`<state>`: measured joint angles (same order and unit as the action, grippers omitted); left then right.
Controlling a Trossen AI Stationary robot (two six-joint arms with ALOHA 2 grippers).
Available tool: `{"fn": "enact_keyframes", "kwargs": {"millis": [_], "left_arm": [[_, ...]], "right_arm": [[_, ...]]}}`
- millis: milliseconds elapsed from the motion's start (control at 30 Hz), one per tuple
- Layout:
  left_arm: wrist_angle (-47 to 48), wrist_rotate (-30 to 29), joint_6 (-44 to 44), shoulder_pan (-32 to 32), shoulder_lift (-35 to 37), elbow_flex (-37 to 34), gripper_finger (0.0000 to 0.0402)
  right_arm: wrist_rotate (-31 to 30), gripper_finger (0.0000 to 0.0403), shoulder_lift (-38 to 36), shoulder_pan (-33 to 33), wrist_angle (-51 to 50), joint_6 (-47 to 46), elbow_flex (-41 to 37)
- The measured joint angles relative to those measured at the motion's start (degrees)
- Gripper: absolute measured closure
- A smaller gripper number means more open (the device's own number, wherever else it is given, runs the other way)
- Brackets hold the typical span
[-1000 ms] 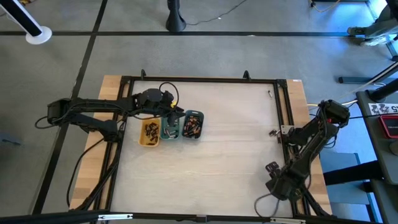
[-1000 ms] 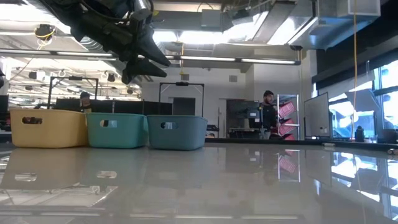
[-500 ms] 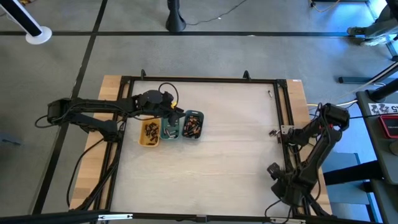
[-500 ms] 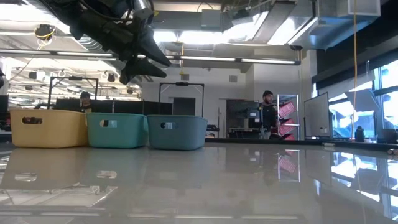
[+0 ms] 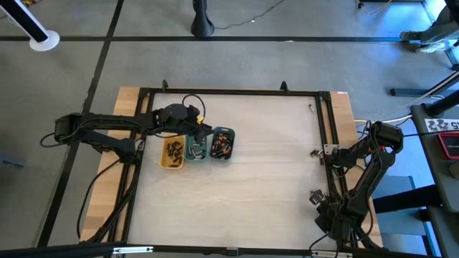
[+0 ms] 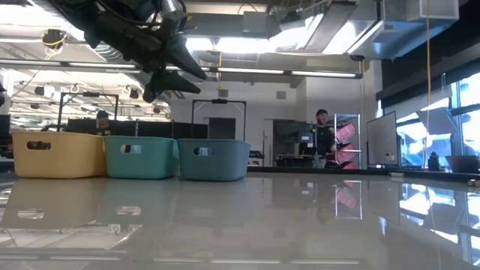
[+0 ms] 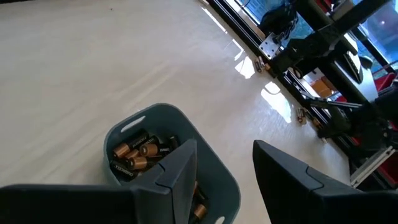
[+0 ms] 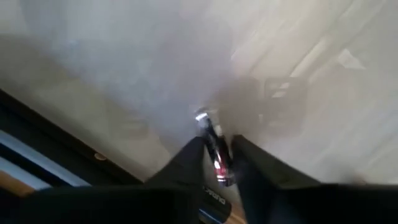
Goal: Sort batteries
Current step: Put the silver battery into the green bin
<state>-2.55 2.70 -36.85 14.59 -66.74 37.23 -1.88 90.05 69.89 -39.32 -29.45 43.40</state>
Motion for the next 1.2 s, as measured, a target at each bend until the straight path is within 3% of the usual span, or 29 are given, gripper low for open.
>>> {"fn": "enact_keyframes", "kwargs": {"millis": [133, 300, 400, 567, 967, 1200], "left_arm": [[0.0, 0.0, 0.0, -0.9, 0.0, 0.0, 0.0254], [0.0, 0.0, 0.3, -1.6, 0.0, 0.0, 0.0254], [-0.1, 0.0, 0.3, -1.6, 0.0, 0.0, 0.0254], [-2.4, 0.0, 0.4, -1.6, 0.0, 0.0, 0.0254], [-6.1, 1.7, 6.5, -1.5, 0.0, 0.0, 0.0254], [-6.1, 12.5, 13.8, -1.4, 0.0, 0.0, 0.0254]], "right_arm": [[0.5, 0.0385, 0.0, -0.1, 1.0, -0.1, 0.2], [-1.5, 0.0373, 0.4, -0.1, -2.3, -3.6, 3.0], [-4.9, 0.0385, 0.5, -0.3, -5.2, -3.8, 5.2], [-5.4, 0.0389, 0.3, -1.6, -5.5, -8.1, 8.5], [-17.8, 0.0385, 0.2, -17.0, -5.6, -10.8, 16.6], [-25.4, 0.0385, 0.1, -26.4, -0.8, -10.5, 18.5]]}}
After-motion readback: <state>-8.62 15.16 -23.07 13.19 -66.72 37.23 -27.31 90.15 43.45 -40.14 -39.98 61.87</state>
